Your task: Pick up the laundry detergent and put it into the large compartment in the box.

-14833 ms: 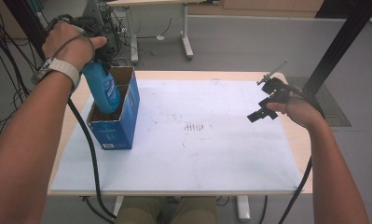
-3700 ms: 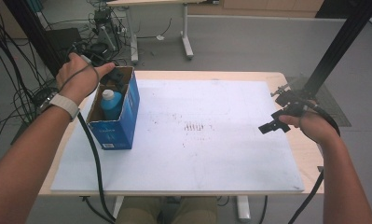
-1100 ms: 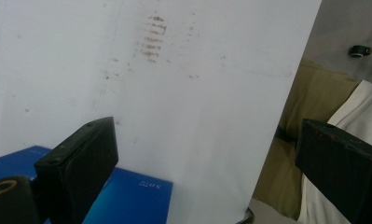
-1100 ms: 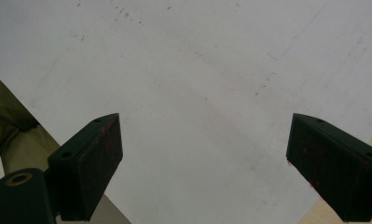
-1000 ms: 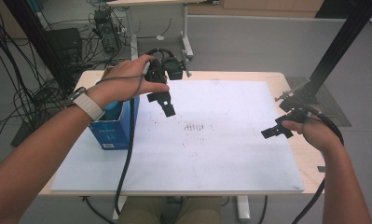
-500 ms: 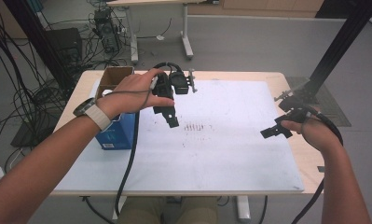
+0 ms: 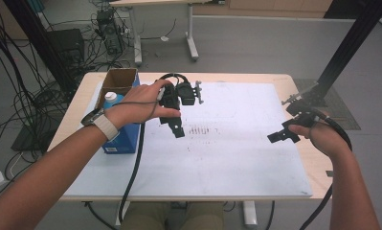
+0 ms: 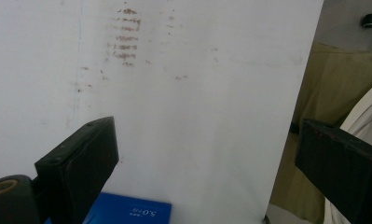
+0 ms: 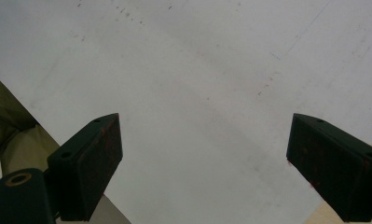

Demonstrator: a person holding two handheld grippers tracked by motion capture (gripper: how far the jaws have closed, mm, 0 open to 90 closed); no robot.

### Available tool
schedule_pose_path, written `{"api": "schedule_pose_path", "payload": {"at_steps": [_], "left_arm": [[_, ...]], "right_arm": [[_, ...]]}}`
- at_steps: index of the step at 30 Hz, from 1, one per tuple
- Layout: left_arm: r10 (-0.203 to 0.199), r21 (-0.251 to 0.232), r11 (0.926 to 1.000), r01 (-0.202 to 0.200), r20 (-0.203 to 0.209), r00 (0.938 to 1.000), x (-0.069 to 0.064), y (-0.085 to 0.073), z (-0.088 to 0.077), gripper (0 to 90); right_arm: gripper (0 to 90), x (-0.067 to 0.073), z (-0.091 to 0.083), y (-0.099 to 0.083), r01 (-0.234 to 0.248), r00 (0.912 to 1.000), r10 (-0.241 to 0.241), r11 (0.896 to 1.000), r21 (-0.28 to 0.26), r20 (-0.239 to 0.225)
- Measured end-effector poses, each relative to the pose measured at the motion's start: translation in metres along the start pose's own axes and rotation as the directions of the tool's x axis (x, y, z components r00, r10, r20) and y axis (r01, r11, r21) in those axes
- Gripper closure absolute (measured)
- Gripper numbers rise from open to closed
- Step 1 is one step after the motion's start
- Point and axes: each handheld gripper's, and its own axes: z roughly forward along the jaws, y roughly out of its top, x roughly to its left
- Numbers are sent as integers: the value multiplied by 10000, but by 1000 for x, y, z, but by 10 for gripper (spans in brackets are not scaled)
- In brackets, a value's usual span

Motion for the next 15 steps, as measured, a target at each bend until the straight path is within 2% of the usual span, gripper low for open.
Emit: {"api": "schedule_pose_path", "payload": {"at_steps": [15], "left_arm": [[-83,-124,9999,82,-39,10000,-1,-4,-2,66]], "right_arm": [[103,1,0,-1,30,10000,-30,10000,-42,-4]]}}
